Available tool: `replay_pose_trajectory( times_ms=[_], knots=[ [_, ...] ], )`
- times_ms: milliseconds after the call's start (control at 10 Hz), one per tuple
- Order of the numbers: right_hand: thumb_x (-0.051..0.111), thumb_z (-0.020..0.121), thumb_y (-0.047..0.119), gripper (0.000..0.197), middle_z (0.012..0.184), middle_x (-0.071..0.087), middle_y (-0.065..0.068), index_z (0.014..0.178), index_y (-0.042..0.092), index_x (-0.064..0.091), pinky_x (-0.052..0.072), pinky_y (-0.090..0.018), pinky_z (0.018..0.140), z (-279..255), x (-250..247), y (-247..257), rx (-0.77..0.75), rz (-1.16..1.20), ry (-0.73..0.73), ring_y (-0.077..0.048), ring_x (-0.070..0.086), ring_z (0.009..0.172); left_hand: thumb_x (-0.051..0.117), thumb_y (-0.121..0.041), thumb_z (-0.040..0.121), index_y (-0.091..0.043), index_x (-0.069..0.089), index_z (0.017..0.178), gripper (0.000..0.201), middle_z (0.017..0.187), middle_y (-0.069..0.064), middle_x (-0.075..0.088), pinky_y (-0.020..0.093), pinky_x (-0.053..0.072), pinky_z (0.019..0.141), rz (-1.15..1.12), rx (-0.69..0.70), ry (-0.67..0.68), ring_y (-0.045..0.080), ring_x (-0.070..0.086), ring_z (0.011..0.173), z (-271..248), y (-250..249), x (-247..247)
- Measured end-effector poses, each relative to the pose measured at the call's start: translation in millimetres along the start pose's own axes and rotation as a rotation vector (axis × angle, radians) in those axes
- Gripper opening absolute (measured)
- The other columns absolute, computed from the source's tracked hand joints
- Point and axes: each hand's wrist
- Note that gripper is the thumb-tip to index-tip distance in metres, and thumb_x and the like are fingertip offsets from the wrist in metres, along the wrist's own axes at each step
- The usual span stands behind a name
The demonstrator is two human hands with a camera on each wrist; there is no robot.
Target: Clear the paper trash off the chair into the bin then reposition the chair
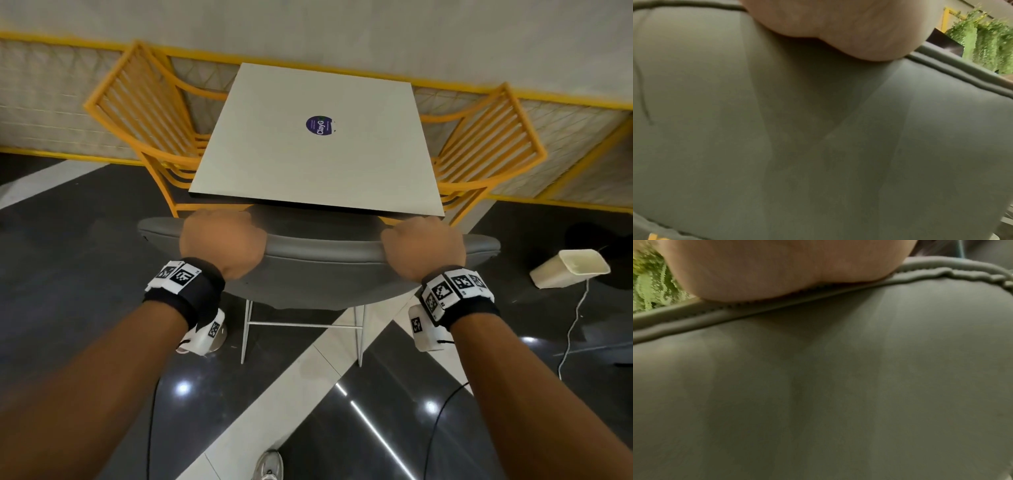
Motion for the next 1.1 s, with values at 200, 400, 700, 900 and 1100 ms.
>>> replay_pose_trajectory(
  times_ms=[200, 400, 700, 900, 1100],
  knots=[
    [0.042, 0.084, 0.042, 0.044, 0.046, 0.050, -0.001, 0.052, 0.013, 0.055, 0.029, -0.022, 0.046, -3.0, 3.1, 4.0, 0.011, -0.031, -0.002, -0.019, 0.044, 0.043, 0.029, -0.039, 0.082, -0.016, 0.049, 0.056, 0.040, 0.049, 0.000, 0.046, 0.029, 0.035, 0.052, 0.017, 0.046, -0.015, 0.025, 0.045, 0.048, -1.8, 8.9, 4.6],
    [0.042, 0.085, 0.041, 0.044, 0.046, 0.050, -0.001, 0.053, 0.013, 0.055, 0.029, -0.021, 0.046, -3.5, 2.5, 6.1, 0.039, -0.041, -0.016, -0.018, 0.044, 0.043, 0.032, -0.038, 0.082, -0.016, 0.051, 0.056, 0.039, 0.050, 0.000, 0.046, 0.028, 0.028, 0.052, 0.021, 0.068, -0.042, 0.024, 0.045, 0.048, -0.3, 10.3, 5.5],
    [0.038, 0.088, 0.037, 0.041, 0.057, 0.058, -0.005, 0.061, 0.013, 0.057, 0.036, -0.029, 0.058, -17.1, 1.1, 11.0, 0.022, -0.029, 0.003, -0.028, 0.054, 0.057, 0.035, -0.035, 0.085, -0.015, 0.048, 0.056, 0.038, 0.050, 0.000, 0.042, 0.030, 0.027, 0.056, -0.023, 0.018, -0.054, 0.025, 0.040, 0.048, -14.0, 7.1, -0.3],
    [0.046, 0.094, 0.039, 0.035, 0.106, 0.073, -0.004, 0.105, 0.019, 0.072, 0.039, -0.042, 0.105, -53.4, 7.4, 14.0, -0.047, 0.180, -0.089, -0.027, 0.063, 0.104, 0.038, -0.035, 0.094, -0.015, 0.064, 0.090, 0.033, 0.086, 0.004, 0.065, 0.041, 0.040, 0.090, -0.191, 0.039, -0.052, 0.029, 0.060, 0.089, -40.5, 7.1, -4.9],
    [0.056, 0.096, 0.028, 0.026, 0.121, 0.063, 0.002, 0.120, 0.022, 0.065, 0.056, -0.033, 0.093, -191.3, 38.4, 13.4, 0.013, 0.562, 0.170, -0.012, 0.063, 0.105, 0.055, -0.016, 0.091, -0.013, 0.051, 0.139, 0.048, 0.150, 0.005, 0.044, 0.035, 0.029, 0.115, -0.538, -0.085, 0.059, 0.024, 0.041, 0.137, -171.8, 13.9, 35.2]
  ],
)
Point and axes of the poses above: each hand's wrist, its own z-axis towards the middle knuckle, its own x-axis out of the palm, y = z × x
